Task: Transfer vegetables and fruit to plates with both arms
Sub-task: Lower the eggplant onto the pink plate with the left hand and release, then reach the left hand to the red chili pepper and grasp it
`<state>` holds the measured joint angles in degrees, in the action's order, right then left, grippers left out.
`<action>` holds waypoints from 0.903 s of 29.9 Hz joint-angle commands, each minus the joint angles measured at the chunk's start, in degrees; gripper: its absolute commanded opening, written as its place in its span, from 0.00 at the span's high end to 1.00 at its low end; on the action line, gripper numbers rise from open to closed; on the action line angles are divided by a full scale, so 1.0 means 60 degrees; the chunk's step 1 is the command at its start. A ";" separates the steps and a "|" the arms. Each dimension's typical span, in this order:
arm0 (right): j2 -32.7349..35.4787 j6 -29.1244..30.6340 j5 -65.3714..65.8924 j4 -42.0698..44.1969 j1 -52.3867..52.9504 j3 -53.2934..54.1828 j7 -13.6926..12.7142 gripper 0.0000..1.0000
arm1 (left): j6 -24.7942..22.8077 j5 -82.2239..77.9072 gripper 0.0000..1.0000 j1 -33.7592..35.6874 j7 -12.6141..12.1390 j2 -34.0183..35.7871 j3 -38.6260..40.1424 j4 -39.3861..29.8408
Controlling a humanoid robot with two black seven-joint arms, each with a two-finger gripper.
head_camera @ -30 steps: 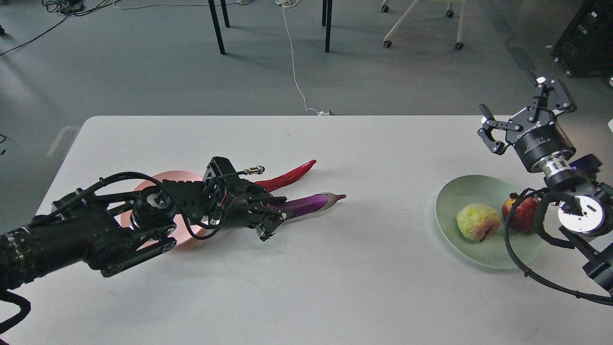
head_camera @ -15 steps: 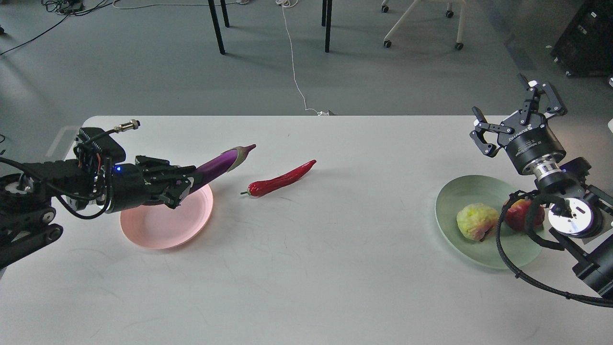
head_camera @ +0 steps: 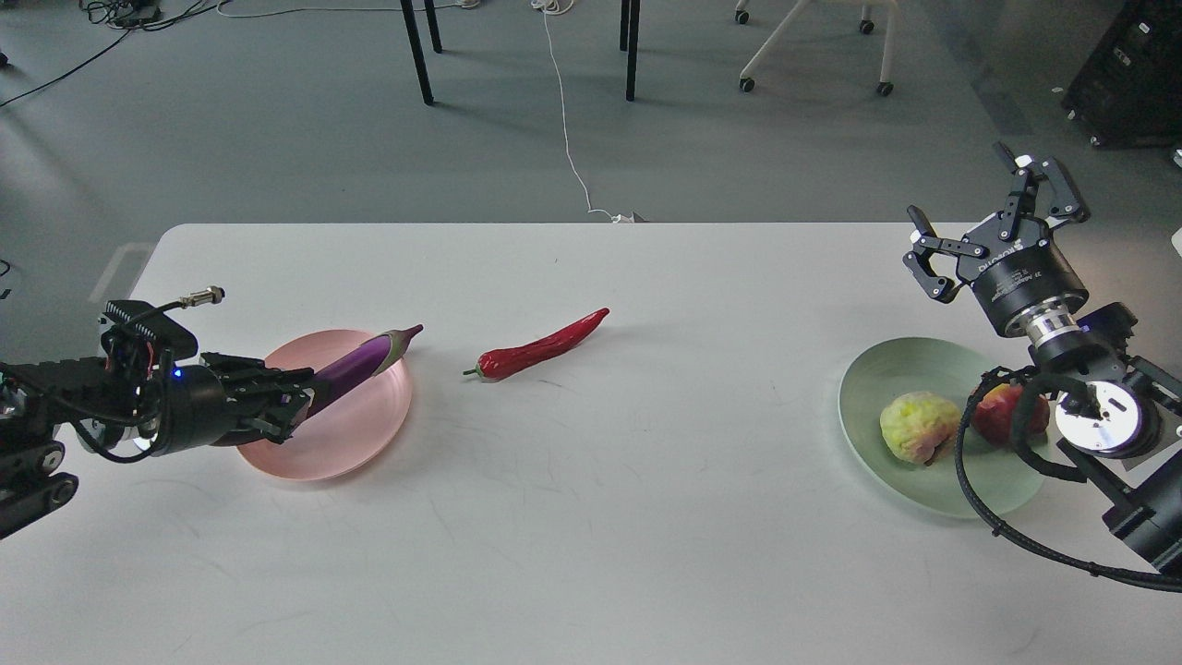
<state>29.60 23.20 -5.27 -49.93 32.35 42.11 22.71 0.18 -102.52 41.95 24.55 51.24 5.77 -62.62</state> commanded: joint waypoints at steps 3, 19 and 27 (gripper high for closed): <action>-0.0056 0.0001 0.0000 -0.0014 -0.0015 -0.0017 0.0009 0.01 | -0.0045 0.0065 0.31 0.0214 0.0025 -0.0058 0.0152 -0.0007; 0.0090 0.0001 0.0000 -0.0058 -0.0162 -0.0017 -0.0005 0.01 | -0.0910 -0.0300 0.41 0.2413 -0.0311 -0.4493 -0.0126 0.1148; 0.0105 0.0016 0.0000 -0.0043 -0.0323 -0.0002 0.0009 0.01 | -0.0851 -0.0462 0.47 0.2354 -0.0575 -0.5711 -0.1164 0.2583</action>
<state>30.31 23.28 -5.27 -50.23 30.71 42.09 22.70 -5.24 -105.26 55.99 22.05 18.93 1.52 -50.71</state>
